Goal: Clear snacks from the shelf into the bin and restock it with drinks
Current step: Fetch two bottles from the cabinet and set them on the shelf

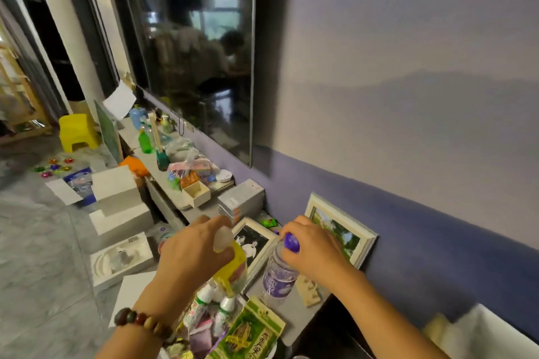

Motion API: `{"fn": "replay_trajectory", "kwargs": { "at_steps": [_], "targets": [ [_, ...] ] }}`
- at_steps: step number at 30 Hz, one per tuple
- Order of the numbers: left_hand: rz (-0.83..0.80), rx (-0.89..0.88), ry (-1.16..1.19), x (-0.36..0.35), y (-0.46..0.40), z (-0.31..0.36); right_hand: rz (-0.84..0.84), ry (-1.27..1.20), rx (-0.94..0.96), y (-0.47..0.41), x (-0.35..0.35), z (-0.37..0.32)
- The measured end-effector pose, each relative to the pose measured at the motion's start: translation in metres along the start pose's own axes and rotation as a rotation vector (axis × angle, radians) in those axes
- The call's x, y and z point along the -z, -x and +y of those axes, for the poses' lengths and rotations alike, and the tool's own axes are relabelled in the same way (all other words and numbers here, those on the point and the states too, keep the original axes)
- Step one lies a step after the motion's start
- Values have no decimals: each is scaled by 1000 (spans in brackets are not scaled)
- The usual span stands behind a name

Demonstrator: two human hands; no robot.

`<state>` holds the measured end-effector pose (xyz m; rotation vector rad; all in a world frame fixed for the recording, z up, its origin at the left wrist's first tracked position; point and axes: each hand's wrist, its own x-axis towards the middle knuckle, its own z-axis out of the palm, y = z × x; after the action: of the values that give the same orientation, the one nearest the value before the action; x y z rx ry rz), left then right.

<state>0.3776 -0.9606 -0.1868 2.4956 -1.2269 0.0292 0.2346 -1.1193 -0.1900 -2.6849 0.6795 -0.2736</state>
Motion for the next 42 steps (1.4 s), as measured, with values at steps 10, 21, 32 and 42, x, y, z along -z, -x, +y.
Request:
{"fn": "replay_trajectory", "kwargs": {
  "at_steps": [10, 21, 32, 42],
  "targets": [
    [59, -313, 55, 64, 9, 90, 221, -4, -146, 87, 99, -3],
    [-49, -627, 140, 66, 46, 233, 470, -136, -441, 230, 172, 53],
    [-273, -946, 232, -11, 157, 463, 570, 17, -810, 464, 218, 171],
    [-517, -1048, 242, -110, 250, 632, 486, 130, -1042, 631, 227, 272]
  ]
}}
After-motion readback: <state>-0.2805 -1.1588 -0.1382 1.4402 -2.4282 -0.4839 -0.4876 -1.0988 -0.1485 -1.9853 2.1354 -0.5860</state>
